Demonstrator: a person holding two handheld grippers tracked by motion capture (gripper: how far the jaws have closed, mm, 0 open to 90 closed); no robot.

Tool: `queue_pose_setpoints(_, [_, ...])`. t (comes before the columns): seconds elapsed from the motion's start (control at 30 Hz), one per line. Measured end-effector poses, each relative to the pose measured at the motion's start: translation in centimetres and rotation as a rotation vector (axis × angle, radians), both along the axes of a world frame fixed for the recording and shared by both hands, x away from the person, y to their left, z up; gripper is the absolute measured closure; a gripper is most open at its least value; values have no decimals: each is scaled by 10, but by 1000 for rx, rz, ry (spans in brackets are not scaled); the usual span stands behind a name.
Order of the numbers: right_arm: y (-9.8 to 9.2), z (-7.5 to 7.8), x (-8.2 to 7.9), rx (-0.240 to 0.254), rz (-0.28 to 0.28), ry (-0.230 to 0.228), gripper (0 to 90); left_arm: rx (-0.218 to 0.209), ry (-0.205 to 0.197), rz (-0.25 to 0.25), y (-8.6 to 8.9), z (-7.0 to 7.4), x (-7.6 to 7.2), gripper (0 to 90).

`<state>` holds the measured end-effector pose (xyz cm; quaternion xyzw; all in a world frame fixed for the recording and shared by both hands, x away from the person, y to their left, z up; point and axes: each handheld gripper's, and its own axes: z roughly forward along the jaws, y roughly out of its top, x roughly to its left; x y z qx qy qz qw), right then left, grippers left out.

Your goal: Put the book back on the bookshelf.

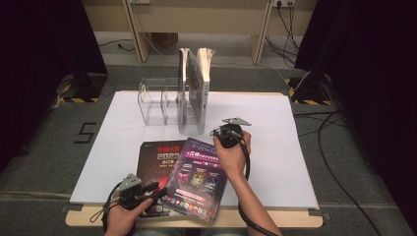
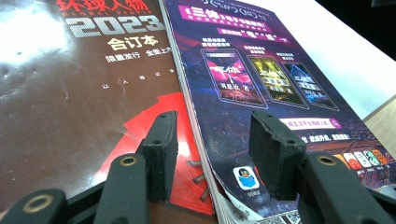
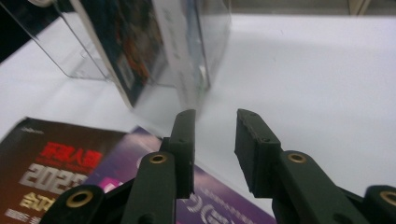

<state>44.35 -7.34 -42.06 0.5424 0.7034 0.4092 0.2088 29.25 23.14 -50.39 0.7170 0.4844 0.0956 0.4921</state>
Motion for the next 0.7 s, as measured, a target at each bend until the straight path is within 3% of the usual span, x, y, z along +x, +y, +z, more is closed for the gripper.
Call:
queue_pose_setpoints(0.23, [-22,-21,0,-8,-42,102,678,6,8,-16,-3,-1,2,517])
queue_pose_setpoints(0.7, [-49,-45,3,-9,-79,211,641,10,22,-23,-4,-3,4,514])
